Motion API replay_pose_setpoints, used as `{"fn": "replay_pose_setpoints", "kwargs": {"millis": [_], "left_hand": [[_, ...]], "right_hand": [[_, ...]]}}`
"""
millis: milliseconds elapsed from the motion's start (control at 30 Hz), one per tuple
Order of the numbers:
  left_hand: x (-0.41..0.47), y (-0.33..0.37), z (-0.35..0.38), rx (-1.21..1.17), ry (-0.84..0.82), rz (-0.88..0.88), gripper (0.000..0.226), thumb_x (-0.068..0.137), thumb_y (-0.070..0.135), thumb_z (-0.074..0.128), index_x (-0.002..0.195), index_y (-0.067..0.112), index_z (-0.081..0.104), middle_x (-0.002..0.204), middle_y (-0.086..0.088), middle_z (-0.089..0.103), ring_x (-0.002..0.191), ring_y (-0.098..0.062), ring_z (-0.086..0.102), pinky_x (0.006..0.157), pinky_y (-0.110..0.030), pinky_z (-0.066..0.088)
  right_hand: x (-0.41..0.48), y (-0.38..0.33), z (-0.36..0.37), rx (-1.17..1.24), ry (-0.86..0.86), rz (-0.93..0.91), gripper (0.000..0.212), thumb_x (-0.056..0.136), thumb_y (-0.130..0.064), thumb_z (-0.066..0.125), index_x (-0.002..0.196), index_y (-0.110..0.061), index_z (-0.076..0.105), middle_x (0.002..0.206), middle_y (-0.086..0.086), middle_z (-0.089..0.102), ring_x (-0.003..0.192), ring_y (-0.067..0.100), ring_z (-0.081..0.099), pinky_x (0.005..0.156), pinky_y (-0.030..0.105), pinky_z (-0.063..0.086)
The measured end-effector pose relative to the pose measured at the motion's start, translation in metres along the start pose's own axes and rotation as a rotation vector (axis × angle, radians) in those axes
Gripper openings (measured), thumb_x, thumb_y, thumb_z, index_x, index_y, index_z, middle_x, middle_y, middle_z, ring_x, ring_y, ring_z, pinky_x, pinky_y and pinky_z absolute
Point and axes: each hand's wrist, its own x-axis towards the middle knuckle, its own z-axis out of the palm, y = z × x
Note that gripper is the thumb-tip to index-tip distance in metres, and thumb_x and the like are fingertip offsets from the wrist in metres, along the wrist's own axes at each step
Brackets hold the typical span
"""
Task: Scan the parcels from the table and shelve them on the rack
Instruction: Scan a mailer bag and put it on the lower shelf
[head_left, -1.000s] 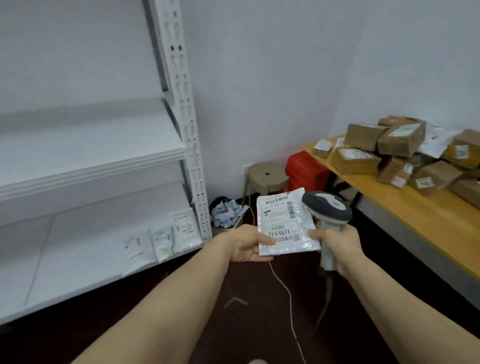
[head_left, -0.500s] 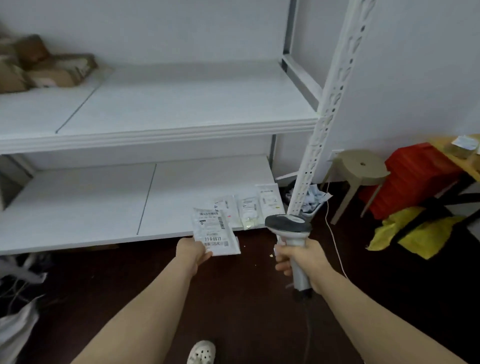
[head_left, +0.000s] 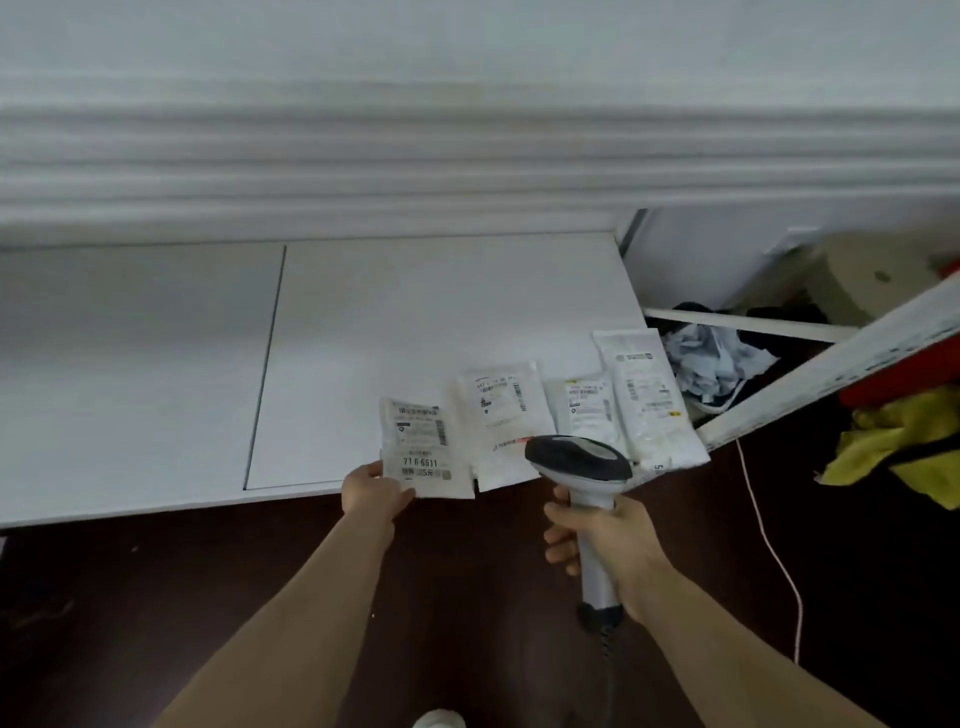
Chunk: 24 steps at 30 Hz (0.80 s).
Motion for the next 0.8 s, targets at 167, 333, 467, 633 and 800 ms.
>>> {"fn": "replay_pose_setpoints", "kwargs": {"millis": [167,333,467,633,800], "left_hand": [[0.062,-0.011,0.026,-0.034,-0.012,-0.049,0.058,0.08,-0.018,0.059,0.133,0.003,0.05,0.124,-0.02,0.059,0.108,-0.034,0.061,0.094,-0.041,0.052],[0.076,-0.013,0.038,0.053,-0.012,-0.002,0.055,0.084,-0.008,0.06,0.135,0.005,0.044,0.121,-0.013,0.056,0.102,-0.032,0.061,0.092,-0.041,0.053],[0.042,-0.007,0.041,0.346,0.03,-0.013,0.047,0.08,0.014,0.068,0.12,0.005,0.045,0.122,-0.02,0.052,0.105,-0.036,0.057,0.085,-0.043,0.054],[-0.051,0.01,0.083,0.332,-0.107,0.036,0.061,0.082,0.01,0.061,0.138,0.007,0.037,0.128,-0.02,0.052,0.107,-0.036,0.057,0.071,-0.034,0.046],[-0.2,0.009,0.146,0.331,-0.299,0.182,0.046,0.083,0.001,0.062,0.127,0.002,0.046,0.097,-0.011,0.056,0.078,-0.024,0.052,0.066,-0.027,0.044]], "right_hand": [[0.045,0.013,0.013,0.041,0.019,0.058,0.019,0.081,-0.004,0.073,0.098,-0.002,0.065,0.06,0.013,0.065,0.045,0.022,0.061,0.042,0.024,0.044],[0.057,0.022,0.0,0.047,0.054,0.087,0.017,0.08,-0.003,0.073,0.096,-0.002,0.066,0.06,0.013,0.066,0.045,0.022,0.061,0.043,0.024,0.045],[0.036,0.019,-0.026,0.059,0.074,0.099,0.017,0.08,-0.004,0.074,0.095,-0.002,0.066,0.061,0.013,0.066,0.046,0.021,0.062,0.044,0.025,0.045],[-0.022,0.004,-0.086,0.058,0.095,0.08,0.018,0.08,-0.008,0.075,0.097,-0.004,0.067,0.062,0.01,0.069,0.05,0.02,0.065,0.044,0.023,0.045],[-0.102,-0.004,-0.184,0.08,0.172,-0.008,0.012,0.079,-0.008,0.075,0.088,-0.007,0.067,0.058,0.007,0.068,0.047,0.017,0.064,0.043,0.022,0.045]]}}
